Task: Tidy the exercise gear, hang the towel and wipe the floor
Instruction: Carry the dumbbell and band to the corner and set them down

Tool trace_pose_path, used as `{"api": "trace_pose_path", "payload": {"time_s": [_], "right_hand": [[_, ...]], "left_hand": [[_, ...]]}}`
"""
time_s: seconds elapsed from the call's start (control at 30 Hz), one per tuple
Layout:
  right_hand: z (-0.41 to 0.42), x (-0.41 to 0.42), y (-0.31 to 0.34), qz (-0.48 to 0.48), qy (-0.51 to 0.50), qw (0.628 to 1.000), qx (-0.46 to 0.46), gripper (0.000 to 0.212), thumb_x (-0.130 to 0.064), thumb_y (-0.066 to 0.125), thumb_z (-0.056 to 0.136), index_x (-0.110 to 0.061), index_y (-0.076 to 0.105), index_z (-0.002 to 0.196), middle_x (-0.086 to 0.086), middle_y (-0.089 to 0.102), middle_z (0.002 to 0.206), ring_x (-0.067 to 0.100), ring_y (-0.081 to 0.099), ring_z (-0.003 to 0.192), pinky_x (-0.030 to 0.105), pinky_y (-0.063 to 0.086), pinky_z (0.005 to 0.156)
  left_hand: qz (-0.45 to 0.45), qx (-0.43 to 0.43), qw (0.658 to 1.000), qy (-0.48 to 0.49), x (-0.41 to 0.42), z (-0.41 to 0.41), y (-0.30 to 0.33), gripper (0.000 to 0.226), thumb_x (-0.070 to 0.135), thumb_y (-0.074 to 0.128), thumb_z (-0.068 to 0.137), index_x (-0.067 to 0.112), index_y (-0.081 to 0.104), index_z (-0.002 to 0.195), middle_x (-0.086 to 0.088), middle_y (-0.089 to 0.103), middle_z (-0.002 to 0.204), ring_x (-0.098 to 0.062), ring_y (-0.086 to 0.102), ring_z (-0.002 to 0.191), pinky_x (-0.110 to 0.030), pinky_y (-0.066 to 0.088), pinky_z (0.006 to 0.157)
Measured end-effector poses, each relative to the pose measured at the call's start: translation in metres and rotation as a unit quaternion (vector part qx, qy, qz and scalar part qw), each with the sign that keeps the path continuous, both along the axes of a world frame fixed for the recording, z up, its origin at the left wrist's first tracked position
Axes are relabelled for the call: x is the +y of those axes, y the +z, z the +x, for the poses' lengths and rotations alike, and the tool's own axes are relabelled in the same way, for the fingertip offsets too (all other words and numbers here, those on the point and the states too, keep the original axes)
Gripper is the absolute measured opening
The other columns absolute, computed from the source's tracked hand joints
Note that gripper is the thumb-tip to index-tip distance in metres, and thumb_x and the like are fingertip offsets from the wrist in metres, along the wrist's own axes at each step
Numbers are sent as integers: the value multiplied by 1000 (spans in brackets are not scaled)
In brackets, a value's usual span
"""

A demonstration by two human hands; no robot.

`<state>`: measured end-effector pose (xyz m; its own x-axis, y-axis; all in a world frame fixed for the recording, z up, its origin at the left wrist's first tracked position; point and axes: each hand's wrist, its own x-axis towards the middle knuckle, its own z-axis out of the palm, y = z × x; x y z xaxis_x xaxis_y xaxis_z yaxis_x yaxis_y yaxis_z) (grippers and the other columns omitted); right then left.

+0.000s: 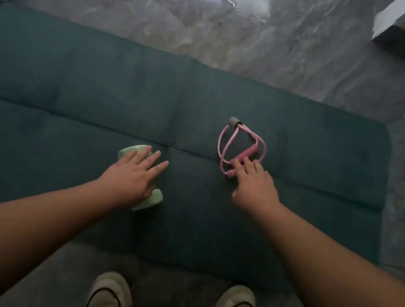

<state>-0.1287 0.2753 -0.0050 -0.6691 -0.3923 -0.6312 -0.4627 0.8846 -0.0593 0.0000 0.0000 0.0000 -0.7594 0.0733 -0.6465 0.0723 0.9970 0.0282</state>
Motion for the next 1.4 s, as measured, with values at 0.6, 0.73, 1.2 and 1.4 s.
{"api": "trace_pose_path", "payload": {"time_s": [0.6,0.73,1.2,1.4], "right_hand": [[-9,-16,-45,43,128,987,84,29,-12,50,88,-21,57,114,6,59,110,28,52,110,63,22,111],[6,-24,31,-9,55,995,77,40,-21,52,91,-17,48,131,7,57,119,30,52,114,54,36,105],[67,45,616,-242,-133,952,134,28,-29,59,83,-24,58,111,-1,60,107,24,59,97,41,52,69],[133,124,766,-272,-283,899,196,14,-28,61,85,-29,55,98,-7,55,89,18,56,78,38,50,63]], "left_hand": [[-40,60,979,-188,-15,3,-43,15,17,71,69,23,66,83,1,59,77,-25,61,85,-69,8,113],[-89,-63,992,-63,2,2,32,34,36,50,92,33,49,127,5,62,116,-21,54,117,-67,10,112],[111,22,974,196,83,27,567,35,44,51,93,18,46,116,-6,68,102,-31,65,91,-37,47,67],[253,1,937,242,151,15,710,34,26,59,91,13,55,123,-8,64,115,-31,61,108,-32,44,81]]}}
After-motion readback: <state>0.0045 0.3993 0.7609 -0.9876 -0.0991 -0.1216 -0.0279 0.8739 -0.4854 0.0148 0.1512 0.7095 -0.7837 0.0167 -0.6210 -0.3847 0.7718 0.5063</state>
